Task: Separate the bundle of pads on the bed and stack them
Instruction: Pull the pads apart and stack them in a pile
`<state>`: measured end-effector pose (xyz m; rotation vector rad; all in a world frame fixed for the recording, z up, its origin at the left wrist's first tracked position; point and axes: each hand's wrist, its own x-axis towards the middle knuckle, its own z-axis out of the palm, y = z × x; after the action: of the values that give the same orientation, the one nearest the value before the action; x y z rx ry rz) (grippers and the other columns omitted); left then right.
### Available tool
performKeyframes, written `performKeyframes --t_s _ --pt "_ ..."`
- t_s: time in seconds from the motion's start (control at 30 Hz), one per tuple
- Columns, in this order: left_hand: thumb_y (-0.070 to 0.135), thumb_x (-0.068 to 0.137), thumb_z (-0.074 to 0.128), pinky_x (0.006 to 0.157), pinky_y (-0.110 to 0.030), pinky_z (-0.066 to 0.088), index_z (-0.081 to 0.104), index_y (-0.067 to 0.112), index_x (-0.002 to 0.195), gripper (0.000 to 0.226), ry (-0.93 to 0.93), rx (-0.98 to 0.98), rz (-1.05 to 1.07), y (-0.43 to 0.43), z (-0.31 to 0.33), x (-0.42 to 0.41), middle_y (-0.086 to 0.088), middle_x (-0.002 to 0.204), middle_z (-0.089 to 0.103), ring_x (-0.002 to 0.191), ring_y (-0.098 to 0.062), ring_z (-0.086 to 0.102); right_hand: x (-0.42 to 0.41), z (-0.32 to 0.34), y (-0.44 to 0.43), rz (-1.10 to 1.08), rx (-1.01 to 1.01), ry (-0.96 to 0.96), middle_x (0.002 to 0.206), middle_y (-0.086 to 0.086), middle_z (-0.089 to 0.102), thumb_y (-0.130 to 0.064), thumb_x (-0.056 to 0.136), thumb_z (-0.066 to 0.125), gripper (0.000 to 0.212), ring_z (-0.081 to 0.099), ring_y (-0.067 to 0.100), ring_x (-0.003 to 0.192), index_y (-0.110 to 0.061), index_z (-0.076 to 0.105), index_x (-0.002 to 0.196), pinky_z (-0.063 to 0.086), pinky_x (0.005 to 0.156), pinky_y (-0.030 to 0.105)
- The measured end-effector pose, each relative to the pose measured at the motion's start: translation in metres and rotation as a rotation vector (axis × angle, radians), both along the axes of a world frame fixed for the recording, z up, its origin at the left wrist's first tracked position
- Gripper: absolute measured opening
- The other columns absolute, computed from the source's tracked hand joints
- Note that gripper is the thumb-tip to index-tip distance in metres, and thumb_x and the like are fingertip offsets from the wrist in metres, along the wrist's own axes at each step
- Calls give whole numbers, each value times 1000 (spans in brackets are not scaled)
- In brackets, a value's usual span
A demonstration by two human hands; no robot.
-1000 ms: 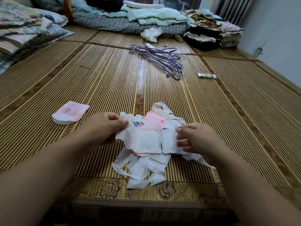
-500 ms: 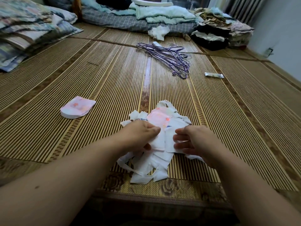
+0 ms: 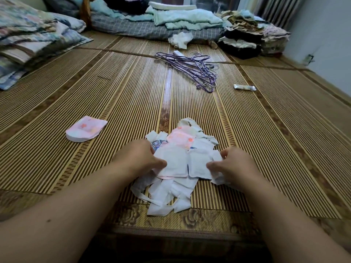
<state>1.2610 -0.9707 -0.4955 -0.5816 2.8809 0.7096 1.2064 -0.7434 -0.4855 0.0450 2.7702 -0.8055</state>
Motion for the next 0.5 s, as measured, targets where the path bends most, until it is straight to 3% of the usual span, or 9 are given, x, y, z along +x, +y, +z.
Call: performKeyframes --t_s 0.1,0.2,0.33,0.43,0.5 --pt "49 56 76 57 -29 50 63 18 69 36 14 23 19 0 -1 1 4 62 66 59 -13 62 -3 0 1 -23 -28 -36 71 -3 60 -31 68 83 32 65 10 47 -23 53 72 60 49 36" --pt "49 58 77 61 -30 50 56 26 80 39 11 67 23 0 -4 0 8 77 61 70 -12 59 -3 2 2 -64 -142 -103 82 7 66 -28 67 84 31 71 18 52 -17 58 80 61 51 45" --pt "50 70 71 75 -33 53 61 24 98 40 56 175 38 -4 -6 -5 5 88 61 81 -15 61 -3 4 2 -72 -144 -60 81 6 63 -32 73 79 24 70 21 52 -17 61 77 60 48 41" --pt "42 74 71 67 -28 49 66 19 101 36 72 193 41 -5 -6 -6 2 88 64 76 -12 60 -7 3 5 -5 51 93 76 6 67 -26 82 63 15 66 25 71 -14 70 77 59 65 45" --pt "36 73 73 65 -27 50 67 22 95 27 76 207 42 -7 -6 -5 5 81 66 72 -11 62 -9 6 9 19 136 163 78 4 68 -27 85 58 17 63 22 75 -18 71 78 54 67 38"
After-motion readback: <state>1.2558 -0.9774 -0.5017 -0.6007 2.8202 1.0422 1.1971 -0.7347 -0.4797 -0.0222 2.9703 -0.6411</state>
